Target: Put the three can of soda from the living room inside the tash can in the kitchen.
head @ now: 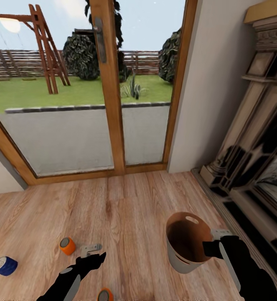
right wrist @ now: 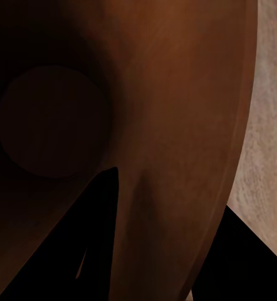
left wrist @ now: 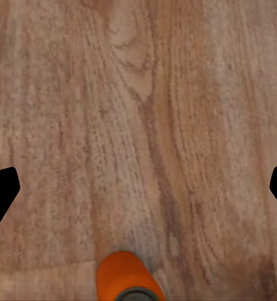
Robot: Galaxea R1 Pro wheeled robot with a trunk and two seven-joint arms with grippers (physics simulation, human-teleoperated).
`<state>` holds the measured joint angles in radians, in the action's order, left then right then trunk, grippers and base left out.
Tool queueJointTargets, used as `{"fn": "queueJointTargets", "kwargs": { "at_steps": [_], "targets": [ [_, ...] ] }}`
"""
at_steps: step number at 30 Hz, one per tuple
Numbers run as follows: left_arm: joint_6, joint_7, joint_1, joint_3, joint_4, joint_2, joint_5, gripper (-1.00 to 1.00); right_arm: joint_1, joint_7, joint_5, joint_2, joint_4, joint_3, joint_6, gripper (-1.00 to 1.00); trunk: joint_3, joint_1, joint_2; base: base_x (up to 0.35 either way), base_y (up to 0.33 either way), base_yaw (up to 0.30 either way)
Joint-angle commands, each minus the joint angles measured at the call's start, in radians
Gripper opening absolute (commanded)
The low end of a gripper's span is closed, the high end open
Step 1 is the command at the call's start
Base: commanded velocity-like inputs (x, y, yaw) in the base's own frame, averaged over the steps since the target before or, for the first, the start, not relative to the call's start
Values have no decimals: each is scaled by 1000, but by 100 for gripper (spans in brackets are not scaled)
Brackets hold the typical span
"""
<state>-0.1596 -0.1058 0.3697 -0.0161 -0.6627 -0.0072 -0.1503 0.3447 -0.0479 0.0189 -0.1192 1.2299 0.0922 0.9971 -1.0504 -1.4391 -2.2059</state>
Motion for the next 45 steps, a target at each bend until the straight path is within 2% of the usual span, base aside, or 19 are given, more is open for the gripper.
{"fn": "queueJointTargets", "kwargs": {
  "at_steps": [1,45],
  "targets": [
    [0,0,0,0,1,0,0,100,0,0,-14,0,1,0,0,-100,-2,0,0,0,0,0],
    [0,0,0,1,2,-3,0,100,2,0,-14,-2,17,1,0,-100,-73,0,0,0,0,0]
  ]
}}
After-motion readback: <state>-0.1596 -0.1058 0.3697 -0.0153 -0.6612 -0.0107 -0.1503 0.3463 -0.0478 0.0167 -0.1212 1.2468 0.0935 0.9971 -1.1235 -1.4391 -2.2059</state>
